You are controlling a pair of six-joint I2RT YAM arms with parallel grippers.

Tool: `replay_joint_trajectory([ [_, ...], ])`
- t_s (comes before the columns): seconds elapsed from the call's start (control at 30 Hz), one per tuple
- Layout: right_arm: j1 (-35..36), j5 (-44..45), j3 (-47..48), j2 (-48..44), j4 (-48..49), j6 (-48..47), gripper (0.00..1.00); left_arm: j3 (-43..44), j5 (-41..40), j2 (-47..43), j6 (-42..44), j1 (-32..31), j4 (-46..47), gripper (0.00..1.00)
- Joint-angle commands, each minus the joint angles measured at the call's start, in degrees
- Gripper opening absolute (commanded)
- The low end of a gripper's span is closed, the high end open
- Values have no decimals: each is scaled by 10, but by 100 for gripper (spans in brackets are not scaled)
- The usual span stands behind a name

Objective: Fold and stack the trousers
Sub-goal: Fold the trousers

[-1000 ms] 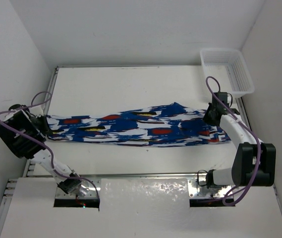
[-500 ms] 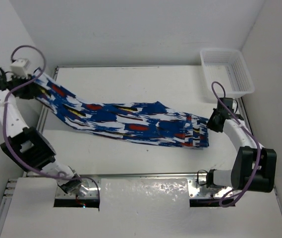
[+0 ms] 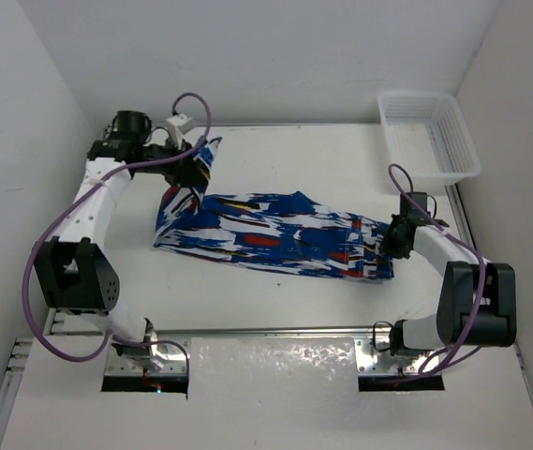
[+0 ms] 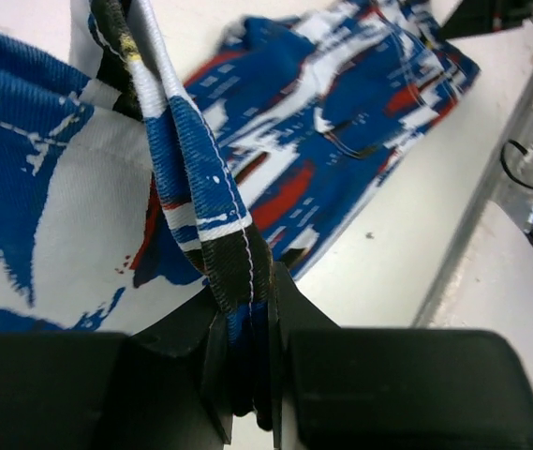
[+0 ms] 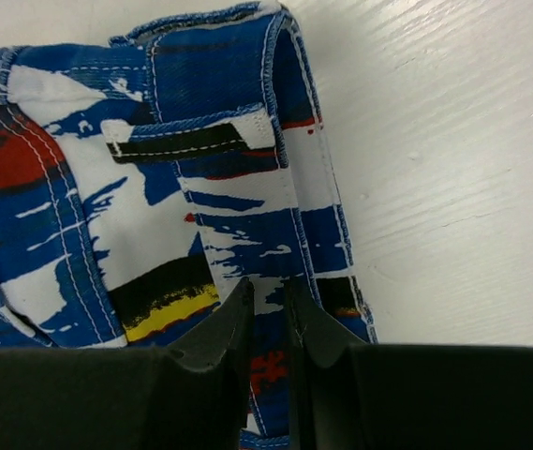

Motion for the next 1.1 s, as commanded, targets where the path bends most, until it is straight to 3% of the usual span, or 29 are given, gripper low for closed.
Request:
replay_joint_trajectory([
  [0.0, 10, -14, -4, 2, 31, 19, 17, -22, 3, 6, -34, -75, 55, 0],
  [0.2, 16, -9, 8, -4, 26, 19, 17, -49, -32, 33, -46, -167, 88, 0],
  [0.43, 18, -3, 18, -16, 17, 17, 18, -57, -81, 86, -63, -229, 119, 3],
  [0.47, 17, -2, 19, -16, 16, 16, 19, -60, -86, 90, -53, -238, 116, 26],
  [0.5, 17, -2, 21, -17, 14, 15, 20, -63, -89, 96, -47, -242, 111, 39],
  [0.53, 17, 0, 25, -17, 11, 11, 21, -65, -87, 101, -36, -246, 104, 59],
  [0.57, 17, 2, 29, -18, 8, 9, 24, -58, -84, 110, -5, -259, 74, 95],
  [0.6, 17, 3, 32, -19, 1, 6, 26, -51, -80, 115, 15, -266, 53, 100],
  [0.7, 17, 23, 59, -27, -17, -15, 29, 0, -73, 106, 103, -275, -37, 100],
  [0.77, 18, 38, 81, -46, -22, -23, 31, 34, -104, 71, 115, -260, -53, 100],
  [0.83, 26, 48, 105, -62, -27, -33, 33, 27, -118, 20, 86, -226, -7, 100],
  [0.93, 81, 86, 139, -88, -29, -56, 36, -19, -155, -13, 11, -111, 47, 99],
  [1.0, 124, 115, 154, -93, -20, -69, 37, -50, -184, -23, -3, -30, 55, 67],
  [1.03, 169, 119, 163, -88, -14, -72, 37, -84, -185, -18, -7, -4, 65, 36],
  [1.07, 211, 112, 172, -71, 2, -80, 37, -99, -192, -12, -12, 38, 67, 25],
])
